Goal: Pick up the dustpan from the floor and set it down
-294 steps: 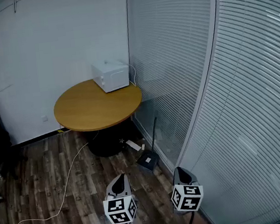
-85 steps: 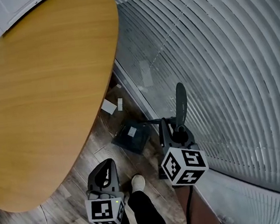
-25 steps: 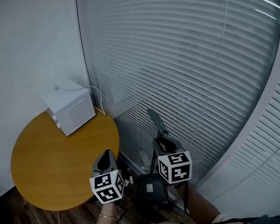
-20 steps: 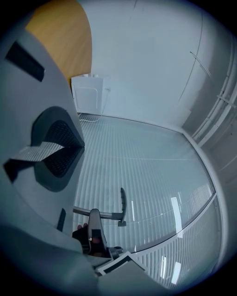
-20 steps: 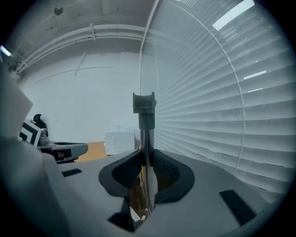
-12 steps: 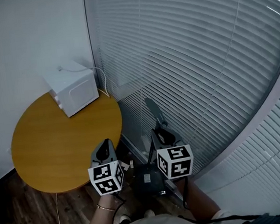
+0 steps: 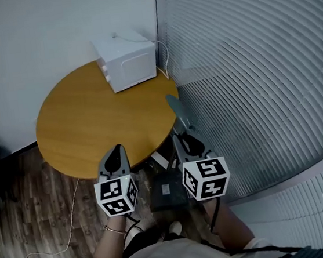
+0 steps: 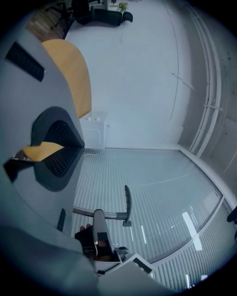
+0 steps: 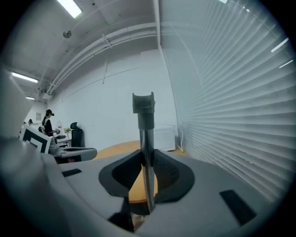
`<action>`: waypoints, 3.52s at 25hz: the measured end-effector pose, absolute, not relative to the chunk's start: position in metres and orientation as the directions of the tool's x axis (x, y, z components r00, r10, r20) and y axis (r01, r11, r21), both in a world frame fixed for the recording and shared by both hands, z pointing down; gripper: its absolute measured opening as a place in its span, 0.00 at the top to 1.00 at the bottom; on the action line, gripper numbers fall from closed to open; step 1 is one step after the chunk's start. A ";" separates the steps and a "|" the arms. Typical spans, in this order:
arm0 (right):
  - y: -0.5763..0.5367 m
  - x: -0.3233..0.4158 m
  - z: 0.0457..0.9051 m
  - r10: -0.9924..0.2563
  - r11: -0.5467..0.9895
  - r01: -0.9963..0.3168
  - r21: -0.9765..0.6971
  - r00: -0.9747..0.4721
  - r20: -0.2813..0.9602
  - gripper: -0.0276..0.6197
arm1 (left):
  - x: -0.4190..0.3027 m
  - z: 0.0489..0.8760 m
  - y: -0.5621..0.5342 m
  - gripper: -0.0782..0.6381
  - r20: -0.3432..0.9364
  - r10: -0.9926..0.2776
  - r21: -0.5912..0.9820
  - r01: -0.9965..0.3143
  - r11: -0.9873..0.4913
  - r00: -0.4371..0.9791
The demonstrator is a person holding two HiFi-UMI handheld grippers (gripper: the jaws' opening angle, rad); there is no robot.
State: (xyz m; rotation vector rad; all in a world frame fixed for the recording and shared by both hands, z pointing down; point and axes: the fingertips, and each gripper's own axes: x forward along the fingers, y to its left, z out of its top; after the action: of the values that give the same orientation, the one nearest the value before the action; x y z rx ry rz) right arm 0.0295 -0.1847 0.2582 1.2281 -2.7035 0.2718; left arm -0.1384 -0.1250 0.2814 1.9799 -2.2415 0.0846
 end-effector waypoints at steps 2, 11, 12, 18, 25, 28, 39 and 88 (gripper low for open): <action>-0.176 0.006 0.264 -0.691 0.684 -0.722 -0.105 -0.687 0.224 0.81 | -0.162 0.287 -0.110 0.87 0.153 -0.974 0.057 -0.982 0.180 -0.169; -0.129 -0.117 0.272 -0.546 0.810 -0.580 -0.088 -0.801 0.246 0.81 | -0.273 0.295 -0.038 0.87 0.131 -0.930 0.070 -0.933 0.354 -0.343; -0.122 -0.132 0.273 -0.534 0.820 -0.566 -0.083 -0.809 0.248 0.81 | -0.287 0.295 -0.030 0.87 0.131 -0.925 0.069 -0.928 0.367 -0.356; -0.073 -0.217 0.273 -0.455 0.873 -0.483 -0.061 -0.854 0.250 0.81 | -0.366 0.296 0.029 0.87 0.129 -0.889 0.087 -0.888 0.452 -0.440; -0.020 -0.306 0.279 -0.361 0.918 -0.390 -0.073 -0.897 0.254 0.81 | -0.441 0.296 0.099 0.87 0.125 -0.838 0.088 -0.835 0.543 -0.531; 0.009 -0.348 0.282 -0.311 0.939 -0.338 -0.071 -0.916 0.252 0.81 | -0.475 0.299 0.135 0.87 0.124 -0.810 0.086 -0.807 0.585 -0.574; 0.076 -0.449 0.327 -0.159 0.981 -0.186 -0.062 -0.939 0.305 0.81 | -0.541 0.344 0.229 0.87 0.184 -0.690 0.120 -0.681 0.723 -0.700; 0.081 -0.558 0.585 -0.064 0.990 -0.118 -0.080 -0.871 0.487 0.81 | -0.584 0.588 0.256 0.87 0.419 -0.605 0.141 -0.609 0.780 -0.678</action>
State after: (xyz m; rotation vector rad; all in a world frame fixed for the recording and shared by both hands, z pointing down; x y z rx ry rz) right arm -0.5580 0.0812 0.5846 0.1281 -2.6303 0.1465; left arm -0.5837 0.2564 0.5884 0.9131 -2.5240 0.0132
